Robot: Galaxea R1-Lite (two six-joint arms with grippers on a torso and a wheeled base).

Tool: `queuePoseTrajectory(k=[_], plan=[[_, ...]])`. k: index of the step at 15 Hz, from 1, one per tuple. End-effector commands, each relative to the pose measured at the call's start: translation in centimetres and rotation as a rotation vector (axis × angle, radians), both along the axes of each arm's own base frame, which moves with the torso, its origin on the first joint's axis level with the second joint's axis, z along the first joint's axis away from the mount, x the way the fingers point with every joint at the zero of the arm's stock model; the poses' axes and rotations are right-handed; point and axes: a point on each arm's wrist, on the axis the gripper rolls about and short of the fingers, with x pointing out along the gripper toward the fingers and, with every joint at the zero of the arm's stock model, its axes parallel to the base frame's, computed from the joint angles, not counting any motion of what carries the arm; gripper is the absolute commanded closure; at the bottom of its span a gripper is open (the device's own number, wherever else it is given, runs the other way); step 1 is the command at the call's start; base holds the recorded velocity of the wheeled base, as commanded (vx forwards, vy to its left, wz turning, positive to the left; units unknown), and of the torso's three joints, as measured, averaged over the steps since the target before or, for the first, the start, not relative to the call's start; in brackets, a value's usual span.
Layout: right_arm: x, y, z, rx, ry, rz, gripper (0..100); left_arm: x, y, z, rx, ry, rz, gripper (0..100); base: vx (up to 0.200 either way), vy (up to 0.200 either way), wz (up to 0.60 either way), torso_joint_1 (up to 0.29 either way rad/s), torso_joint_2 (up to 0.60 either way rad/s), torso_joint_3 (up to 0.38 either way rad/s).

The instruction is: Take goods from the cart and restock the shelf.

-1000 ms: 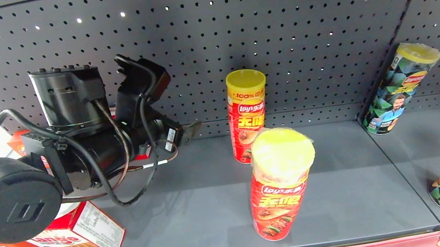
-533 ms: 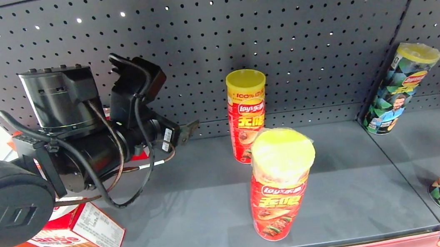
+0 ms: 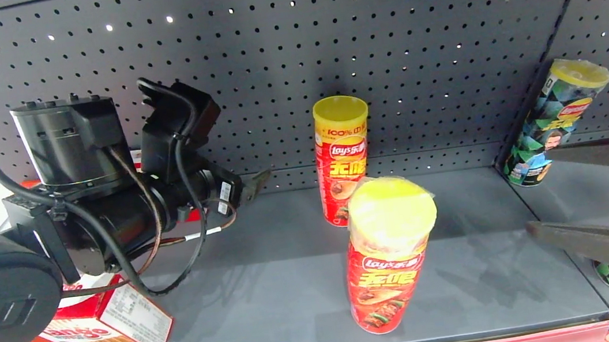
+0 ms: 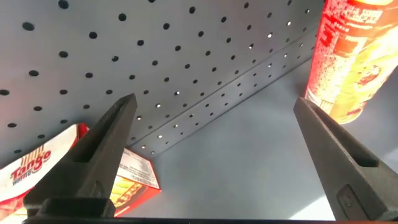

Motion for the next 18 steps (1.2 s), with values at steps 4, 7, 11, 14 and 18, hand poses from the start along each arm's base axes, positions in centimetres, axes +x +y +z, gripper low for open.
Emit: queuePoseTrajectory(k=[4, 7, 11, 14, 18], plan=[[2.6, 2.0, -2.5, -0.085, 0.114, -0.016, 0, -0.1, 0.1, 0.0, -0.006, -0.002, 0.001, 0, 0.000, 0.000, 0.00, 0.000, 0.00, 0.000], [3.8, 2.8, -3.7, -0.125, 0.159, -0.033, 0, -0.2, 0.1, 0.0, -0.011, -0.013, 0.001, 0, 0.000, 0.000, 0.00, 0.000, 0.00, 0.000], [5.0, 3.7, -5.0, -0.178, 0.202, -0.040, 0, -0.1, 0.1, -0.1, -0.011, -0.013, -0.001, 0, 0.000, 0.000, 0.00, 0.000, 0.00, 0.000], [5.4, 4.5, -5.6, -0.196, 0.216, -0.015, 0, -0.1, 0.1, 0.0, -0.016, -0.022, 0.001, 0, 0.000, 0.000, 0.00, 0.000, 0.00, 0.000], [6.6, 5.5, -6.4, -0.207, 0.225, -0.012, 0, -0.1, 0.1, 0.0, -0.020, -0.026, -0.001, 0, 0.000, 0.000, 0.00, 0.000, 0.00, 0.000]])
